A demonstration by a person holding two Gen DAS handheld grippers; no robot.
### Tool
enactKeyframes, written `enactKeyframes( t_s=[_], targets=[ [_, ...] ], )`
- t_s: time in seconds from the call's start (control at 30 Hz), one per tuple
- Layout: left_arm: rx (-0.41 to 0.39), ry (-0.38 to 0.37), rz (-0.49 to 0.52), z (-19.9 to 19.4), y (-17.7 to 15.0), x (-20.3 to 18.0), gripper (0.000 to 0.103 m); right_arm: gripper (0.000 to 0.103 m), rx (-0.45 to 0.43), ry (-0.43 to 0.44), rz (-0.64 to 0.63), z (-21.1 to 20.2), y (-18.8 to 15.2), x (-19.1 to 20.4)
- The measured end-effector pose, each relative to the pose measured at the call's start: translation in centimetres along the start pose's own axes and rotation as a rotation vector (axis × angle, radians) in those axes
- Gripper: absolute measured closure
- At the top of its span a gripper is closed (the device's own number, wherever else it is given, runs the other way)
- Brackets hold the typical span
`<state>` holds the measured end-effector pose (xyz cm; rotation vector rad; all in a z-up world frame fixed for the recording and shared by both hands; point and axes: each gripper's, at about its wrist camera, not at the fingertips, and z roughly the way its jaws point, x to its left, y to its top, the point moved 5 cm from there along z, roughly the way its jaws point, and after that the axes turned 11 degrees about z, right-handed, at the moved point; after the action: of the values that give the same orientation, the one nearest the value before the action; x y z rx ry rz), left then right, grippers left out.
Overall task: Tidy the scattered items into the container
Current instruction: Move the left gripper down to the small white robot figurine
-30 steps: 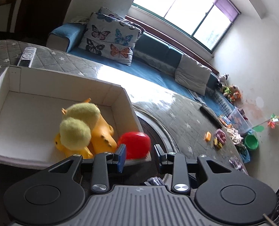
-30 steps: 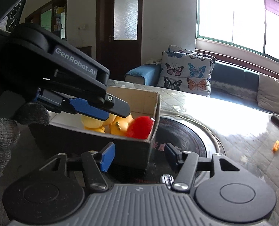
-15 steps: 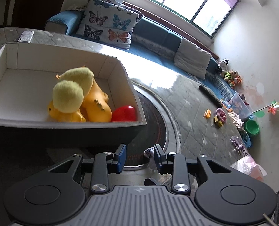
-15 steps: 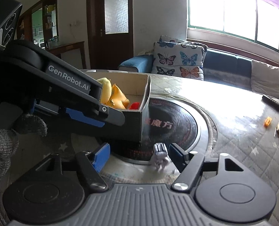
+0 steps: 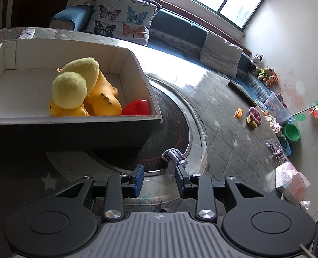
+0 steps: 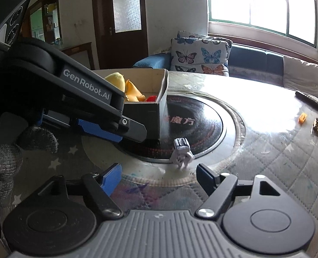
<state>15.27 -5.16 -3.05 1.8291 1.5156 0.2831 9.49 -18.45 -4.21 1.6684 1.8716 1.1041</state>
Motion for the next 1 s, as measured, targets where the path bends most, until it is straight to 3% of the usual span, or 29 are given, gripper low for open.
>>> enactKeyframes(
  t_s=[0.63,1.0],
  targets=[
    [0.06,0.023,0.008,2.0,-0.3,-0.3,0.068,0.02,0.029,-0.023,0.043,0.8,-0.8,-1.4],
    [0.062,0.012,-0.005,3.4,1.4,-0.5,0.067,0.021,0.035,-0.038,0.077,2.0,-0.5,-2.8]
  ],
)
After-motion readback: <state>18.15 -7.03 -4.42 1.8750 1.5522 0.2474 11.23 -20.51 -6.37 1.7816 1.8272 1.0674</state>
